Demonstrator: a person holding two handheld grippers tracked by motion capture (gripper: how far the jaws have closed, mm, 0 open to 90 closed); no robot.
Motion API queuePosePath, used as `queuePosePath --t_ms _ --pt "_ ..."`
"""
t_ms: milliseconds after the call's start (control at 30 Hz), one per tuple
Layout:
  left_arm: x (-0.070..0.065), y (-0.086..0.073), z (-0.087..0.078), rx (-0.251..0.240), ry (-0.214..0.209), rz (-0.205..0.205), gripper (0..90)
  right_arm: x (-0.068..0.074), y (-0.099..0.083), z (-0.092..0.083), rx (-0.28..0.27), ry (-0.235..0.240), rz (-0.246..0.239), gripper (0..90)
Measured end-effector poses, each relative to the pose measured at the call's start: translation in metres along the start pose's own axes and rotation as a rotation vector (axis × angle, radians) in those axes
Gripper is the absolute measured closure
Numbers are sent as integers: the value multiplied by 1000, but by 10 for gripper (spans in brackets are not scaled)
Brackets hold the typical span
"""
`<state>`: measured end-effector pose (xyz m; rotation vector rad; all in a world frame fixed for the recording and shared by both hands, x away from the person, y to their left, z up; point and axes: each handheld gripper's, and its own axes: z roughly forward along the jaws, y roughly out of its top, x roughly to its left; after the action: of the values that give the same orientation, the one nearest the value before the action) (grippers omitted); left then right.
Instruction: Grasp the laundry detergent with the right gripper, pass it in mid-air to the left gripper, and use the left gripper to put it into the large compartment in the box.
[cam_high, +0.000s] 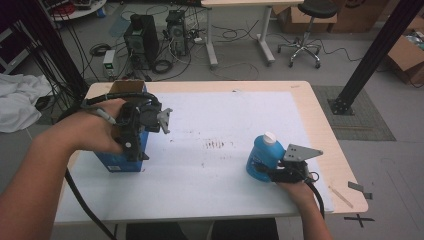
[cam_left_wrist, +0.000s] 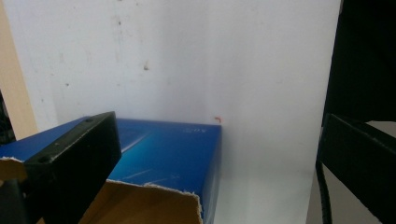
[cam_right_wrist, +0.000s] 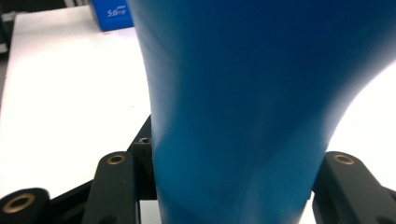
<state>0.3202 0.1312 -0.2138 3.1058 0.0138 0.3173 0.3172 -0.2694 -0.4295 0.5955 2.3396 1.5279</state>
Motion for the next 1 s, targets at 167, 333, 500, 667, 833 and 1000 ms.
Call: queuePosePath --t_ms 167,333,500,667,833,1000 --pt "1 2 -1 6 -7 0 1 3 15 5 26 54 -43 463" --pt "0 2 -2 8 -8 -2 1 7 37 6 27 113 -81 466" --pt "0 1 2 4 -20 -2 1 13 56 9 41 160 -121 466" --pt "0 4 6 7 -29 2 1 23 72 16 65 219 -169 468" --pt "-2 10 9 2 -40 17 1 30 74 27 79 263 -179 468" --pt "-7 18 16 -5 -57 29 1 38 74 40 82 301 -192 467"
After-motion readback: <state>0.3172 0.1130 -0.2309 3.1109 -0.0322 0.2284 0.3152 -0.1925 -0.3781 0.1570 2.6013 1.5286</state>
